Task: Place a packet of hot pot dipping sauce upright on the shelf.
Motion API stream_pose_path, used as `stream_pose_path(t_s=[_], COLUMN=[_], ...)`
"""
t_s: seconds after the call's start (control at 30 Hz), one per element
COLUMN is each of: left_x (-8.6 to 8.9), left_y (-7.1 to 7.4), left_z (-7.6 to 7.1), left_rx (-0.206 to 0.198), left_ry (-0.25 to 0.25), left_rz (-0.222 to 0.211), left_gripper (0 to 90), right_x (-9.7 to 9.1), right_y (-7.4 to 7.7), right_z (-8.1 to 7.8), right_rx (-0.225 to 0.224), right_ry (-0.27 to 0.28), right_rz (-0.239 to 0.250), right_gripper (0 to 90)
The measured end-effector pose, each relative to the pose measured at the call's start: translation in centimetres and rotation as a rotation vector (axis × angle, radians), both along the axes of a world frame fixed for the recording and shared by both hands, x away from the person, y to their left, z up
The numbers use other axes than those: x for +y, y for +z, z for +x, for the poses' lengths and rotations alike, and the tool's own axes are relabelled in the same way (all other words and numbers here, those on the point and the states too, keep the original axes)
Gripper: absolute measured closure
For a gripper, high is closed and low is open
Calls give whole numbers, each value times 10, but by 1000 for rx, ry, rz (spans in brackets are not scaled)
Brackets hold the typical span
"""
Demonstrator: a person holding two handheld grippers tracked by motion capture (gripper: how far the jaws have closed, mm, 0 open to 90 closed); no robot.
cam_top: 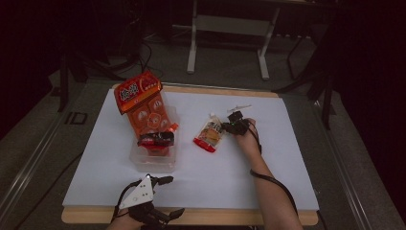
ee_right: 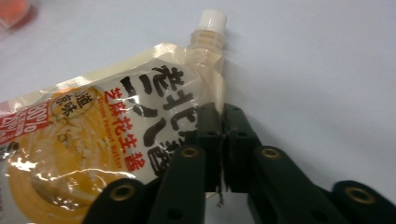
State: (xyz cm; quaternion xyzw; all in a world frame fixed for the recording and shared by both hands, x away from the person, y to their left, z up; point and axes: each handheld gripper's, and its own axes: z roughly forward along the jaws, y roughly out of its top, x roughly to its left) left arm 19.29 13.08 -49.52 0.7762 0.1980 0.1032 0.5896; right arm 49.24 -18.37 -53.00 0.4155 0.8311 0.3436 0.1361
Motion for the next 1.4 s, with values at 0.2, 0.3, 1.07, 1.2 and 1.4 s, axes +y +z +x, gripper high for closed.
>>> stream_pose_path(t_s=[0.2, 0.3, 1.07, 1.2, 1.4], left_x=[-1, 0, -1, -2, -2], left_y=[0, 1, 0, -1, -2], left_z=[1, 1, 4, 4, 6], left_rx=[1, 2, 11, 11, 23], left_ry=[0, 0, -5, -7, -17], left_rz=[-4, -10, -37, -37, -64], left_gripper=[26, 26, 26, 26, 26], right_x=[3, 2, 16, 20, 32], right_y=[7, 13, 76, 81, 95], right_z=[-4, -8, -49, -54, -72], right_rx=[0, -13, -114, -124, -157], right_ry=[-26, -27, 63, 82, 155], right_rz=[-2, 14, 226, 232, 239], right_gripper=[894, 897, 898, 898, 898])
